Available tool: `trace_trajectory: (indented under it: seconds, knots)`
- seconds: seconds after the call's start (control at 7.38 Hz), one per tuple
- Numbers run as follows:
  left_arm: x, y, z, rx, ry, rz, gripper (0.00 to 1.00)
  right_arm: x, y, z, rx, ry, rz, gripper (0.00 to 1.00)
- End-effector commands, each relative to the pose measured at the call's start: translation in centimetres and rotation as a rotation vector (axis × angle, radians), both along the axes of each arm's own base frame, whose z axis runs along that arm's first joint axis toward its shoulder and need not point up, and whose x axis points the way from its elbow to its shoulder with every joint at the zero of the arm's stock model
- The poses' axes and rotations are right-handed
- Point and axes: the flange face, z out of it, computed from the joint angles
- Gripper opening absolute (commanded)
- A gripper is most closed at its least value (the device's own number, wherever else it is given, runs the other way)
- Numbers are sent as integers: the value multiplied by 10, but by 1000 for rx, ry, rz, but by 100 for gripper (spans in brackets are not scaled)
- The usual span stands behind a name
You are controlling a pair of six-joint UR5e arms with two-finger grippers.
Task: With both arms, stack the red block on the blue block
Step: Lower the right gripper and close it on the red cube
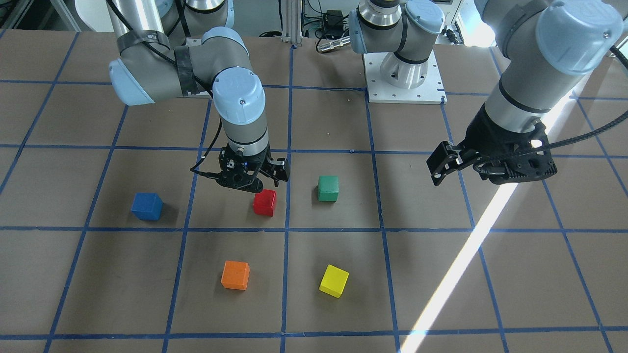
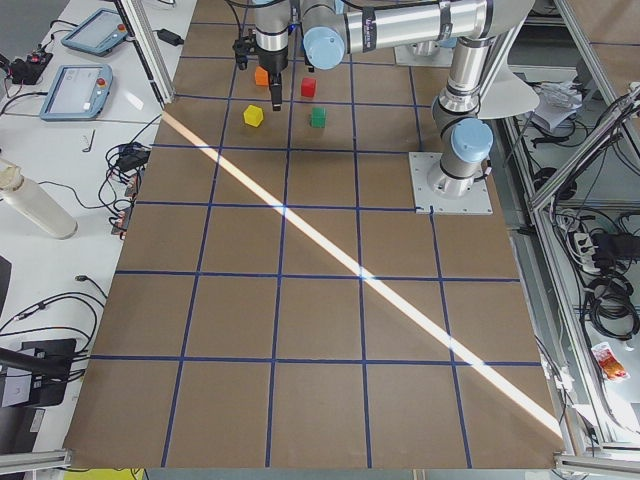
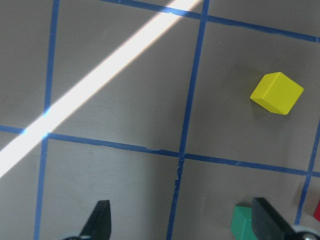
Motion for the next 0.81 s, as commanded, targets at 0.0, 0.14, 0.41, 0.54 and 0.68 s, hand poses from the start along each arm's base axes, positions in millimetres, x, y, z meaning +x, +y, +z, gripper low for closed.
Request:
trace_trajectory:
  seconds: [0.0,0.14,0.41,0.54,0.68]
  knots:
    - [1,16,-10,4,0,-52,100,4,-7,-21,-32,-11,1,100]
    - [1,17,-9,2,-3,-69,100,5,-10,-30,-28,-9,10,100]
    - [1,17,-5,-6,4,-65,100,7,-15,-49,-25,-9,15,100]
    - [-1,12,-11,2,16,-45,100,7,-15,-51,-22,-6,15,96]
    - [-2,14,-4,-10,18,-47,100,6,-13,-54,-17,-4,19,96]
